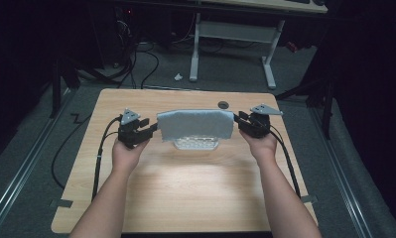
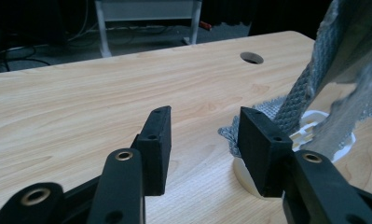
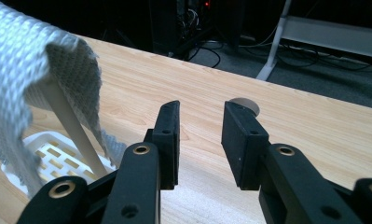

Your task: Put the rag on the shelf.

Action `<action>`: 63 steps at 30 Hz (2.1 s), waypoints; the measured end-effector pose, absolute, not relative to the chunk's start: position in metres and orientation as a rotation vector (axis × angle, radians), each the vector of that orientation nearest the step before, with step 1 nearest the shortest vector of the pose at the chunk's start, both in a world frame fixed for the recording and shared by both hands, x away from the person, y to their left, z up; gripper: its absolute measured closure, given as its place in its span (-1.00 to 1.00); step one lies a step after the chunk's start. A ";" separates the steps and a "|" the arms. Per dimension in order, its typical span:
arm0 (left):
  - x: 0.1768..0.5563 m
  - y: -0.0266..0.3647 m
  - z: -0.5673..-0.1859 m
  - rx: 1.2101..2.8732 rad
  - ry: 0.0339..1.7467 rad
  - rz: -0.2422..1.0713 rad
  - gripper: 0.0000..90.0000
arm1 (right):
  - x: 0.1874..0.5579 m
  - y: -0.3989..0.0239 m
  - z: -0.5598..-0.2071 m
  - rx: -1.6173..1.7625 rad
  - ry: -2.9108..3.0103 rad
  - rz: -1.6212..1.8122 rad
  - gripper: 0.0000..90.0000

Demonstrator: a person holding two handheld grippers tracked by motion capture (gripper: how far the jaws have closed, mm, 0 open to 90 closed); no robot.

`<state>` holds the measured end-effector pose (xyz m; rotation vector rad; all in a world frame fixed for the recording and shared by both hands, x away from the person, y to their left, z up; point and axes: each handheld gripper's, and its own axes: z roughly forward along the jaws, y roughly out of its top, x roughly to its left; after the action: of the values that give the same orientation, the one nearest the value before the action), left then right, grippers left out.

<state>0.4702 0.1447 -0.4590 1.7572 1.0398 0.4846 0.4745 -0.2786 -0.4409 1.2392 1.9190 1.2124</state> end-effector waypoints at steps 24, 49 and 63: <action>0.487 0.159 -0.439 1.607 1.112 0.455 0.25 | 0.469 -0.283 -0.448 1.246 1.925 1.193 0.51; 0.348 0.181 -0.486 1.821 0.998 0.449 -0.04 | 0.352 -0.290 -0.452 1.151 1.909 1.228 0.18; 0.291 0.124 -0.514 2.044 0.876 0.376 -0.02 | 0.268 -0.261 -0.508 1.144 2.035 1.071 0.10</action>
<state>0.2914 0.1243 -0.5144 2.0437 0.8760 0.3755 0.2681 -0.2612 -0.5082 1.1438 2.0353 1.0711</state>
